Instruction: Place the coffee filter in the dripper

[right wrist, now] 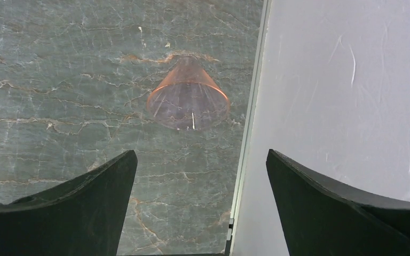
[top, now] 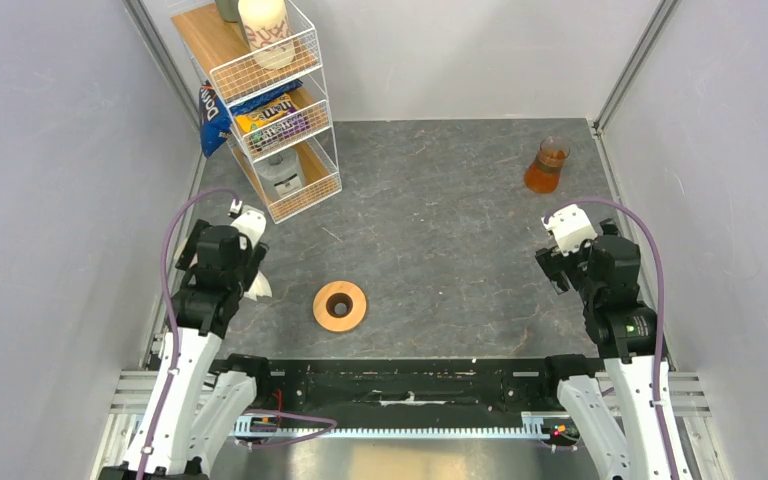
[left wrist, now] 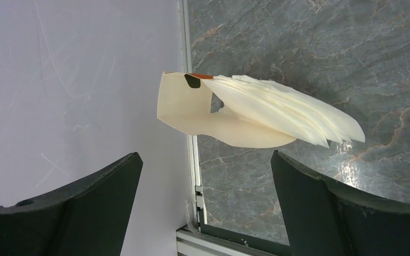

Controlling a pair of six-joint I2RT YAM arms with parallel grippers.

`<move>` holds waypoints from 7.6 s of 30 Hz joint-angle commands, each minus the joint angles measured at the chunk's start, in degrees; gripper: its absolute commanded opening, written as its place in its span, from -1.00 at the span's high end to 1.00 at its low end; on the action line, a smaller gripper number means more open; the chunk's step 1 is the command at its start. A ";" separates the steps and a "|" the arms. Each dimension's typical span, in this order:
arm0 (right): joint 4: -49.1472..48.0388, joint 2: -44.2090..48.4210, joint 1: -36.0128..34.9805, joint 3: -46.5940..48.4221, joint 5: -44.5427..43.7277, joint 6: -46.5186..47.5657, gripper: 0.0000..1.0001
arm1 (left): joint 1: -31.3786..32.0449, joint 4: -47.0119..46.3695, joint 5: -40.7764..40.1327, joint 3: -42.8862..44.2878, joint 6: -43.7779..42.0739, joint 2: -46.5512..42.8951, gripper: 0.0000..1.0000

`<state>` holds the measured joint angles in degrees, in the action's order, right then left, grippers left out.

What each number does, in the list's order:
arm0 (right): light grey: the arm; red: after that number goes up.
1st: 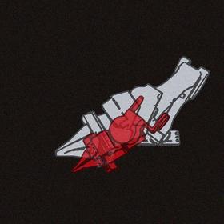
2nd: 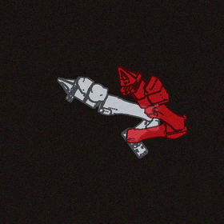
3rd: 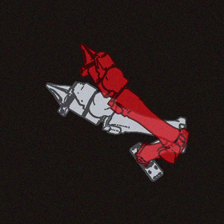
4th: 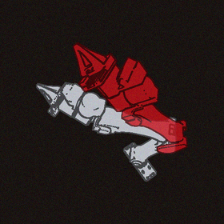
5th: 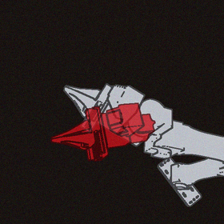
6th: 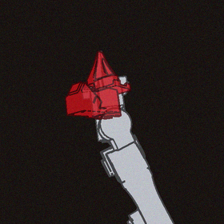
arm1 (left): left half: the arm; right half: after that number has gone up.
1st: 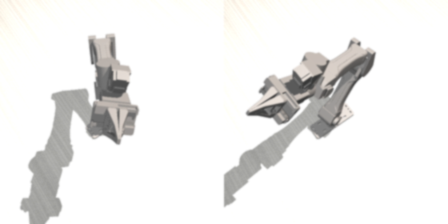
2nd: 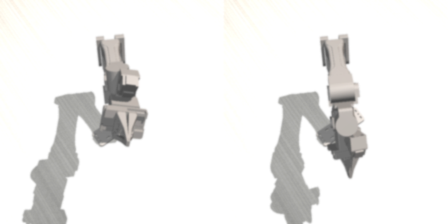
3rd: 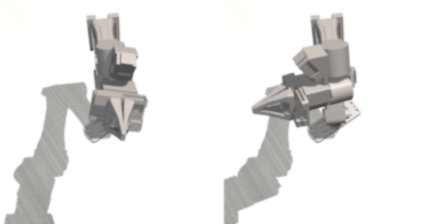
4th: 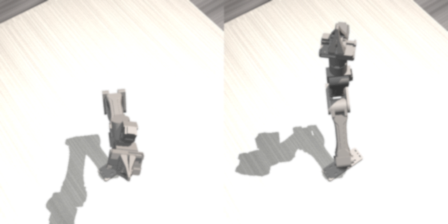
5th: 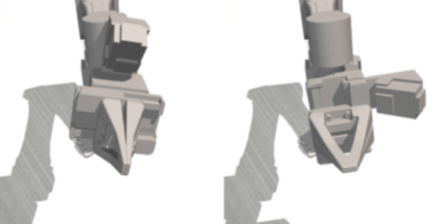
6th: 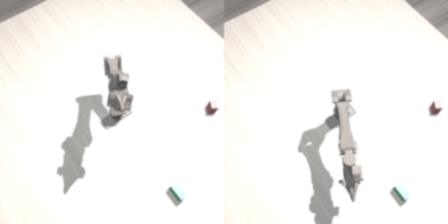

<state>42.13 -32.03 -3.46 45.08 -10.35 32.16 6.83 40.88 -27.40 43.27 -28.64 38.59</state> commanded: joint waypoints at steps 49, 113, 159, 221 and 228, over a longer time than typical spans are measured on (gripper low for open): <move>1.86 -5.95 0.15 5.76 -1.60 -3.29 -0.98 | 3.08 -58.64 21.39 15.79 23.46 43.44 -0.96; -4.78 -86.55 18.24 60.54 23.99 -13.77 -0.98 | 11.53 4.05 35.45 30.41 26.02 24.88 -0.91; -9.86 -90.49 12.06 61.03 47.44 -0.39 -0.65 | 8.50 8.42 36.91 30.68 28.15 25.35 -0.85; -9.96 -77.79 -34.89 57.74 47.88 5.41 -0.94 | -8.95 -6.11 50.51 16.78 46.18 29.28 -0.81; -7.68 -66.82 -28.49 46.39 44.37 -15.94 -0.93 | -9.10 -13.31 57.20 14.86 49.46 31.01 -0.70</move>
<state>33.36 -105.86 -35.75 97.71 36.47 30.96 -1.91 35.79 22.92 59.79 16.62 68.75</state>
